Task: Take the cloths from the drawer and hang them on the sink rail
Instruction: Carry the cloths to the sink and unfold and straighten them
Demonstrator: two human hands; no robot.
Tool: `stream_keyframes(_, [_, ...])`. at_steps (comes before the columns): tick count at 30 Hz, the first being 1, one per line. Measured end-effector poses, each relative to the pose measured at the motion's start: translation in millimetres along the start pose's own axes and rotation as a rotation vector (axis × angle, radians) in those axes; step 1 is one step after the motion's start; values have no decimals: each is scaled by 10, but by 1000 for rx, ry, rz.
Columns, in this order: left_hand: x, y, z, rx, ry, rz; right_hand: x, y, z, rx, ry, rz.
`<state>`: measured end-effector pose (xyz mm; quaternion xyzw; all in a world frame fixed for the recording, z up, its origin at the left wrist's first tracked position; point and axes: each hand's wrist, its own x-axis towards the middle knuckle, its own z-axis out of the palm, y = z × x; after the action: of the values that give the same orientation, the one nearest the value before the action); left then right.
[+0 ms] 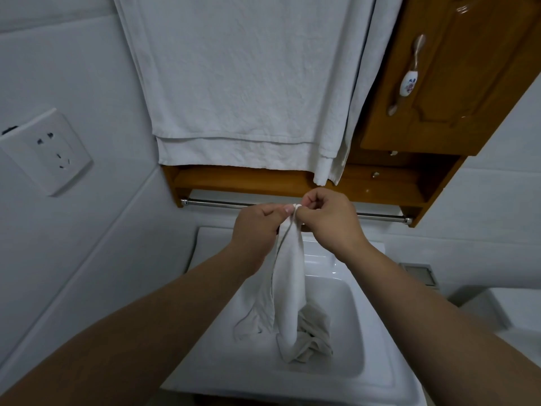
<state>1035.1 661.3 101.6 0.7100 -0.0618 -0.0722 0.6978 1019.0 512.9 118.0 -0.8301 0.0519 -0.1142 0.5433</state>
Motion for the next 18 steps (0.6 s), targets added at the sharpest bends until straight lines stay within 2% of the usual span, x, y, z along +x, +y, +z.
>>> stream_keyframes(7, [-24, 8, 24, 116, 78, 10, -15, -9, 14, -219, 38, -99])
stream_keyframes(18, [-10, 43, 12, 87, 156, -11, -80, -17, 67, -252, 88, -255])
